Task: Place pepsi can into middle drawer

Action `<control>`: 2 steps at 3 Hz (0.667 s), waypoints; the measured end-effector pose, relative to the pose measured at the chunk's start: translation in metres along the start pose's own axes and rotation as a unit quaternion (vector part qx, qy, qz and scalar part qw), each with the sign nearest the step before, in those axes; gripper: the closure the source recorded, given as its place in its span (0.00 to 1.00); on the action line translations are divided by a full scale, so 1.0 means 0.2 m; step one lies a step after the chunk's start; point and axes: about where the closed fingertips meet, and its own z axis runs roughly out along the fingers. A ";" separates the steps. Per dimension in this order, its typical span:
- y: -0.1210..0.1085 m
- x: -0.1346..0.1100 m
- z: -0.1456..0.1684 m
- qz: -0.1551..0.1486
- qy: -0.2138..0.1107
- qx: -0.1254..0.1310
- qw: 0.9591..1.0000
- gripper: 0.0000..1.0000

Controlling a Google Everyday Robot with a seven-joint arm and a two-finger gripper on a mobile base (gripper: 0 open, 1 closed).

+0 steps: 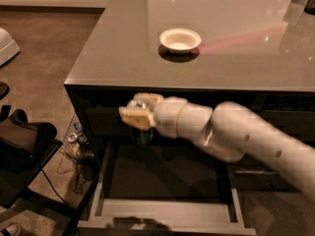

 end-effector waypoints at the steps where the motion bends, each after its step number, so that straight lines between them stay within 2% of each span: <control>1: -0.11 0.39 -0.05 -0.001 -0.005 0.045 0.999 1.00; 2: -0.15 0.47 -0.04 0.015 -0.009 0.051 0.999 1.00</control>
Offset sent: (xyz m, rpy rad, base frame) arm -0.0034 -0.0197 -0.0654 -0.0100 -0.0107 -0.0742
